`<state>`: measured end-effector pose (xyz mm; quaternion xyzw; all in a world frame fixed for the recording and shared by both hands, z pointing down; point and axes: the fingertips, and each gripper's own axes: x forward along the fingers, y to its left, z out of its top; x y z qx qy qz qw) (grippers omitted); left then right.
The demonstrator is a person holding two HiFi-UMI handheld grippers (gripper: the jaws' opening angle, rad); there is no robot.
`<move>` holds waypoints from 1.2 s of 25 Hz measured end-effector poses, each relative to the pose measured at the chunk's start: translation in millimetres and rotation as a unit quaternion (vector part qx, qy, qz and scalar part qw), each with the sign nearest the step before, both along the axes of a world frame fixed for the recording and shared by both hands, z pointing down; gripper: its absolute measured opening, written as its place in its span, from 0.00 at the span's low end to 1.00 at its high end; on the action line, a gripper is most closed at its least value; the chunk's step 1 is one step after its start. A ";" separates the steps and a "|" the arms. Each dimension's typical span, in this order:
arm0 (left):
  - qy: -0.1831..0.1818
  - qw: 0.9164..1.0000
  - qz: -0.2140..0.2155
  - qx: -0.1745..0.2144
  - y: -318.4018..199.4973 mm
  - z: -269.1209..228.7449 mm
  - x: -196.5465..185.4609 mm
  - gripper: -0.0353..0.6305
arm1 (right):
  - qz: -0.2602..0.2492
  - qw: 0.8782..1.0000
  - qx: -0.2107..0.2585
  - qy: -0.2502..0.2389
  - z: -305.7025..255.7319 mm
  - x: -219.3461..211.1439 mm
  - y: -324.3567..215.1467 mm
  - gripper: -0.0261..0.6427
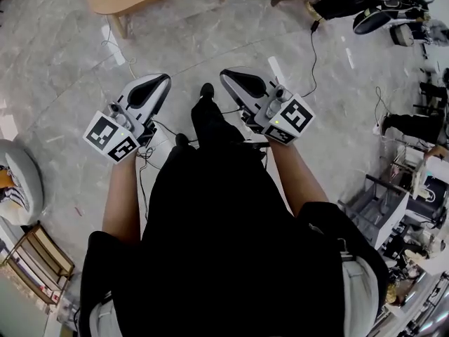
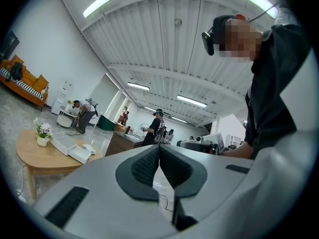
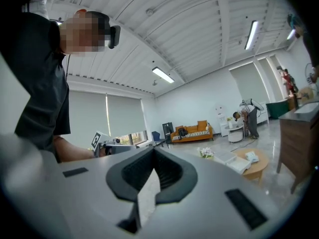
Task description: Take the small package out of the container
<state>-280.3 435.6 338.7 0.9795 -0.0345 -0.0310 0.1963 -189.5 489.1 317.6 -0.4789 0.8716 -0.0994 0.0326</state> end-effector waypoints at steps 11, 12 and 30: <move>-0.026 1.000 0.000 0.004 -122.0 -6.7 125.1 0.08 | -0.020 1.000 0.019 0.000 -3.3 122.2 -128.0 0.06; -0.027 1.000 -0.003 0.006 -133.8 -8.9 135.8 0.08 | -0.022 1.000 0.020 0.001 -4.3 135.1 -139.4 0.06; -0.035 0.999 -0.040 -0.013 -303.6 10.0 255.3 0.08 | -0.055 0.998 0.001 -0.016 28.7 255.3 -308.5 0.06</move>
